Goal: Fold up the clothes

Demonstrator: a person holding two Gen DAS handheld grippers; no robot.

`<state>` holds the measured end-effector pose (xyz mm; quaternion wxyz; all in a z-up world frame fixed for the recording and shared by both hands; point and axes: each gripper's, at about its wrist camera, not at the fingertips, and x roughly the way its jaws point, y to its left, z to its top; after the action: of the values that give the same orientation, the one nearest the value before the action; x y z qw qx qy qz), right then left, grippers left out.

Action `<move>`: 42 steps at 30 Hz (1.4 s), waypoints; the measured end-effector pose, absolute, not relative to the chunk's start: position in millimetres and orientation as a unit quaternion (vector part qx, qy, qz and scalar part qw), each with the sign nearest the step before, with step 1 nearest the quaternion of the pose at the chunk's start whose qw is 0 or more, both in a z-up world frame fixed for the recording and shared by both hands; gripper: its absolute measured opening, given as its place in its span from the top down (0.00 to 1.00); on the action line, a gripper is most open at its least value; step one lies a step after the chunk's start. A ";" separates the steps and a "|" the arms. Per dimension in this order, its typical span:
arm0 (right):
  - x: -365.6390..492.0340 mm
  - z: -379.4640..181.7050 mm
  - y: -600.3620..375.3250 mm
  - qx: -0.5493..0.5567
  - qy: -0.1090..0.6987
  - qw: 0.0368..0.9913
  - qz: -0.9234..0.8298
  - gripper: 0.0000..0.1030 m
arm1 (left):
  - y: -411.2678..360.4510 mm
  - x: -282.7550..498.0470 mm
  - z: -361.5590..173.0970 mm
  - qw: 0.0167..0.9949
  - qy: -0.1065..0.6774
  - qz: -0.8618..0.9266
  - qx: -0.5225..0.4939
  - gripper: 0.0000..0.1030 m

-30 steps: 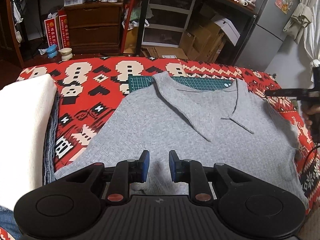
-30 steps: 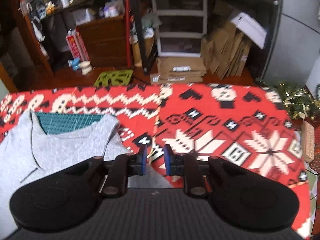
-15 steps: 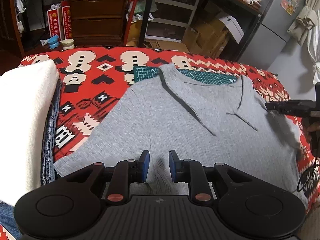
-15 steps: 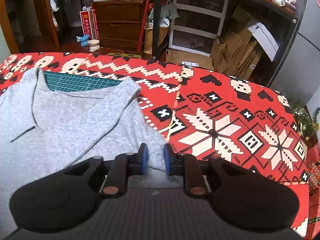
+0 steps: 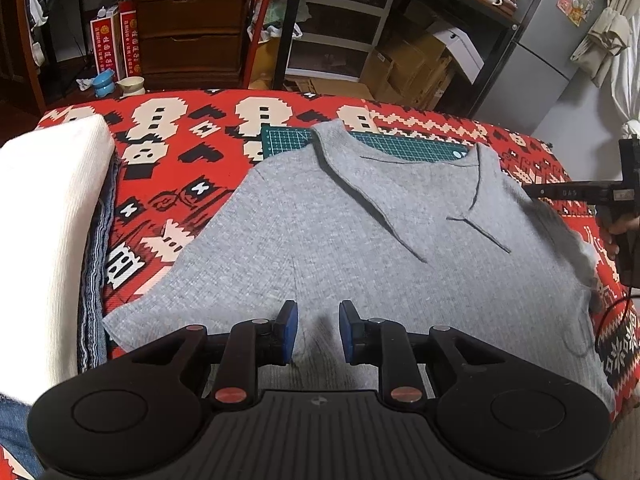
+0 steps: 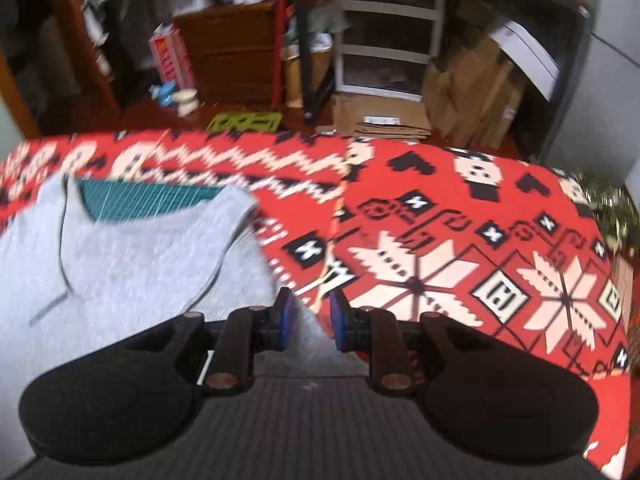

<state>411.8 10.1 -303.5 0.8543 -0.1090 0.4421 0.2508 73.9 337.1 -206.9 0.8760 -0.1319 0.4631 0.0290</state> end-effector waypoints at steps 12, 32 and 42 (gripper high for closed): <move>423.3 -306.1 7.4 -0.141 0.411 0.880 0.193 0.96 | 340.2 71.6 -207.1 0.875 0.465 0.037 -0.131 0.79; 412.0 -268.4 14.3 -0.079 0.393 0.880 0.254 0.83 | 369.4 125.4 -201.6 0.897 0.428 0.048 -0.095 0.73; 395.8 -264.0 46.7 -0.083 0.403 0.868 0.277 0.83 | 397.8 192.2 -228.6 0.900 0.429 0.026 -0.067 0.73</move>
<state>395.8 46.7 -264.0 0.8684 -0.0832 0.4027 0.2770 192.2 397.8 -228.6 0.9003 -0.0675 0.4293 0.0259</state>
